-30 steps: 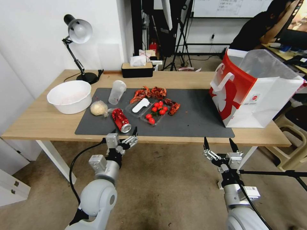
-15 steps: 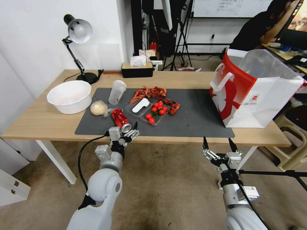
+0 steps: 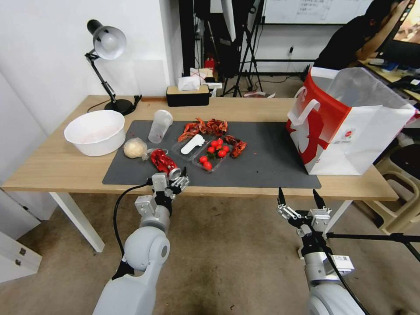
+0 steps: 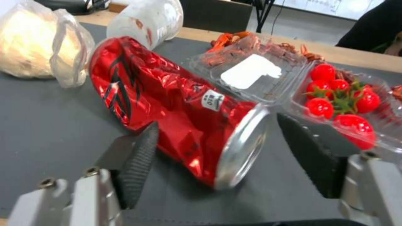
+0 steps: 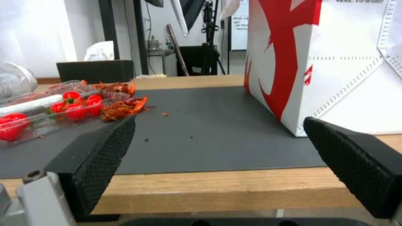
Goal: Pick up the trash from the table and place it into the takeout bag.
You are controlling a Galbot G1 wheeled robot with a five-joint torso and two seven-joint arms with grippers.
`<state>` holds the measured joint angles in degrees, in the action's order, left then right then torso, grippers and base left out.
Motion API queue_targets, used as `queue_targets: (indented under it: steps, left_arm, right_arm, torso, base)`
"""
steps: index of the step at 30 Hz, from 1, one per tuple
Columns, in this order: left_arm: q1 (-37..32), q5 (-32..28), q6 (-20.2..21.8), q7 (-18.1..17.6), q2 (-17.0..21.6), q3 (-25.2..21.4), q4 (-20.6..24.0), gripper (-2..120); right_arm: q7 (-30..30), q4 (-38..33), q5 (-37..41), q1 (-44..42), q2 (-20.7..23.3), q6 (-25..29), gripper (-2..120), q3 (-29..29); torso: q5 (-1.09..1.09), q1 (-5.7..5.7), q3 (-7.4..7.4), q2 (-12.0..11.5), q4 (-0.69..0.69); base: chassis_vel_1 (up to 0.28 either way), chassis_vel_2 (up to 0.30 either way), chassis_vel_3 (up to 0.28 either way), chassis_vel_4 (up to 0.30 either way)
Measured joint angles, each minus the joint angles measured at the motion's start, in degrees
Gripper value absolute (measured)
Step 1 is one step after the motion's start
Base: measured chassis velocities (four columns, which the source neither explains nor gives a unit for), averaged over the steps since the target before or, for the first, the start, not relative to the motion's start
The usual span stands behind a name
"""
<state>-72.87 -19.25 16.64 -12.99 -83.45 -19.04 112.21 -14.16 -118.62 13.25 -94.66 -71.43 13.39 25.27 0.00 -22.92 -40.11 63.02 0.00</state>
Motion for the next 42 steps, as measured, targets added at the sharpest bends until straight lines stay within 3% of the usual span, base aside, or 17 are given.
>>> queue_targets:
  steps: [1, 9, 13, 25, 42]
  left_arm:
    - [0.1, 0.06, 0.37, -0.06, 0.09, -0.02, -0.15, 68]
    - [0.56, 0.15, 0.56, -0.12, 0.21, 0.02, -0.71, 65]
    - [0.63, 0.43, 0.46, -0.01, 0.46, -0.07, -0.89, 47]
    - [-0.34, 1.64, -0.46, 0.52, 0.84, -0.48, -0.74, 8]
    - [-2.29, 2.7, -5.55, 4.5, 1.71, -1.56, 0.66, 4]
  right_arm:
    - [0.0, 0.01, -0.02, -0.02, -0.05, 0.0, 100, 0.0]
    - [-0.11, 0.11, -0.05, -0.05, -0.11, 0.0, 100, 0.03]
    - [-0.15, 0.17, -0.1, -0.05, -0.31, 0.0, 100, 0.02]
    - [-0.16, 0.21, -0.3, -0.06, -0.5, 0.04, 100, -0.3]
    - [-0.19, 0.12, -0.85, 0.01, -0.66, 0.15, 100, -1.21]
  torso:
    - [0.0, 0.0, 0.0, 0.0, 0.0]
    - [0.0, 0.0, 0.0, 0.0, 0.0]
    - [0.0, 0.0, 0.0, 0.0, 0.0]
    - [-0.01, 0.01, 0.0, 0.02, 0.01]
    - [0.0, 0.01, 0.0, 0.0, 0.0]
  base:
    - [0.0, 0.0, 0.0, 0.0]
    - [0.0, 0.0, 0.0, 0.0]
    - [0.0, 0.0, 0.0, 0.0]
    - [0.0, 0.0, 0.0, 0.0]
    - [0.0, 0.0, 0.0, 0.0]
